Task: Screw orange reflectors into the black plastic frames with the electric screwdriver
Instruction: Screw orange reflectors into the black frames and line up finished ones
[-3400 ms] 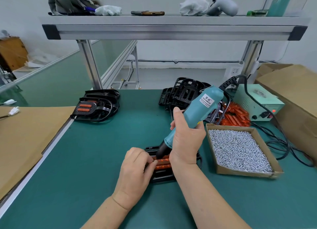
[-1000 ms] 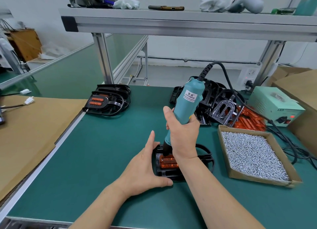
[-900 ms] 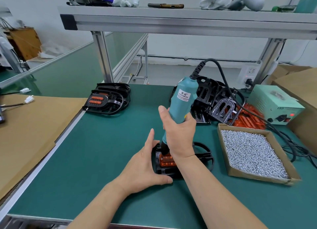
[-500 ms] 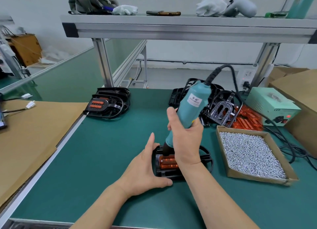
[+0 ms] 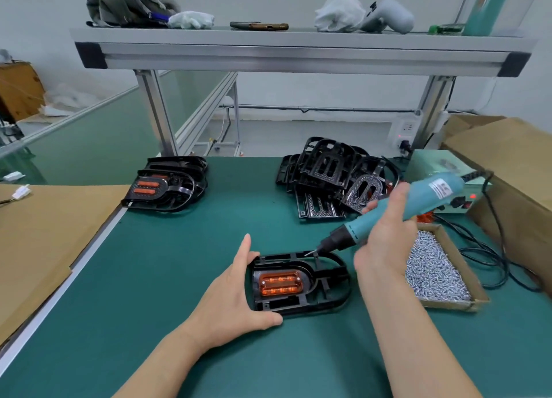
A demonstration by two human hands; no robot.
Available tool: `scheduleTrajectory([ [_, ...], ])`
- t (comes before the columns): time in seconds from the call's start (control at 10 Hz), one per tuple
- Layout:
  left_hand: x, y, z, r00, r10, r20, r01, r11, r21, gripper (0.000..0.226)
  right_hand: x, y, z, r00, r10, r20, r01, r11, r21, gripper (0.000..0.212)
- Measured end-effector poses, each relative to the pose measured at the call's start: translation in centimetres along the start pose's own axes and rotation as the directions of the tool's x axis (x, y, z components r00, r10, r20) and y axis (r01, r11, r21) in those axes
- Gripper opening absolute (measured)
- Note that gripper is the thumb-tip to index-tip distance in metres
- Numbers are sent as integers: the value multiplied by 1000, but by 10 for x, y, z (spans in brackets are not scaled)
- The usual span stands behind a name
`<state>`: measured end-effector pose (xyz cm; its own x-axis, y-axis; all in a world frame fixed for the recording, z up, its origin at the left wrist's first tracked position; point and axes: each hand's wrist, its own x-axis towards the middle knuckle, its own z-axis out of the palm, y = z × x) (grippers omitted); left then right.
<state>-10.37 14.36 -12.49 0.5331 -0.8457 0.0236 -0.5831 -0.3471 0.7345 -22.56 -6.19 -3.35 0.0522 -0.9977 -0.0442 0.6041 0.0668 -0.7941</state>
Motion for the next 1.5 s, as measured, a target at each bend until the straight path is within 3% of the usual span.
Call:
scheduleTrajectory([
  [0.3, -1, 1, -1, 1000, 5, 3, -5, 1000, 3, 143, 46, -17, -32, 937, 200, -287, -204, 979, 15, 22],
  [0.7, 0, 1, -1, 1000, 5, 5, -5, 1000, 8, 142, 75, -7, -45, 891, 313, -330, -340, 940, -26, 15],
  [1.1, 0, 2, -2, 1000, 6, 6, -6, 1000, 8, 142, 67, -17, -55, 899, 369, -236, -335, 927, 169, 44],
  [1.2, 0, 3, -1, 1000, 2, 3, -2, 1000, -1, 142, 53, -25, -55, 913, 336, -232, -320, 942, 103, 47],
  [1.3, 0, 2, -1, 1000, 3, -4, -3, 1000, -10, 142, 27, -29, -58, 916, 344, -207, -321, 937, 137, 21],
  [1.4, 0, 0, -2, 1000, 1, -31, -2, 999, -47, 141, 12, -22, -65, 959, 244, -144, -273, 931, -242, 19],
  [1.5, -1, -1, -2, 998, 7, -69, -14, 995, -102, 138, 10, -18, -64, 969, 225, -104, -248, 878, -409, 30],
])
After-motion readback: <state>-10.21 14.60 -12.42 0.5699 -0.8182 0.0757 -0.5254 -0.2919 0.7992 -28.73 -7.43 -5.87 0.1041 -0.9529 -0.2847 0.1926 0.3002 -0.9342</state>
